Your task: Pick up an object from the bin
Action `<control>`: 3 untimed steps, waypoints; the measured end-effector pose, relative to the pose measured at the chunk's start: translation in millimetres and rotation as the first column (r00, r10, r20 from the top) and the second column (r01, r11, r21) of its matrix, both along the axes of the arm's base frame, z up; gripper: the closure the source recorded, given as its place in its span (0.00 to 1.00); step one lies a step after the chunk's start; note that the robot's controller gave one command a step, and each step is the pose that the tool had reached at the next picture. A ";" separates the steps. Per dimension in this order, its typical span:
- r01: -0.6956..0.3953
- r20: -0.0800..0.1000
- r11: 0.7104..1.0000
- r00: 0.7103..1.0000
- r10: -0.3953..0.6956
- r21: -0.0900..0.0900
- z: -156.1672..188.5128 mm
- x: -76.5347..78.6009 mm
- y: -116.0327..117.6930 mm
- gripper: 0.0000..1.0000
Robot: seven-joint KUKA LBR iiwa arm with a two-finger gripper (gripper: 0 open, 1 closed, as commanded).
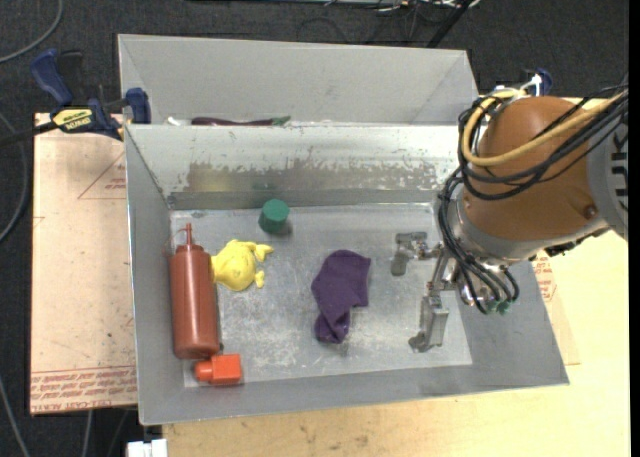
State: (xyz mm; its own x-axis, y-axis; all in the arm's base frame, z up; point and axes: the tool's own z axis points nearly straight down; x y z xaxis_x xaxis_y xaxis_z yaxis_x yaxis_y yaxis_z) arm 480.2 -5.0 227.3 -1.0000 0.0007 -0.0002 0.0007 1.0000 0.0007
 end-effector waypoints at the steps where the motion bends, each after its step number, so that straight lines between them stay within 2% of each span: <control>1: -0.069 0.006 0.998 0.998 0.069 -0.001 -24.3 33.4 17.2 0.00; 2: -0.182 0.005 0.983 0.983 0.182 0.000 -82.1 33.2 21.4 0.00; 3: -0.163 -0.003 0.987 0.987 0.163 0.001 -109.7 40.6 28.4 0.00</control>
Offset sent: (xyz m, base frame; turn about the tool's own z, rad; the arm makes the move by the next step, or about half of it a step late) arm 0.0097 0.0143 -0.1466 -0.2883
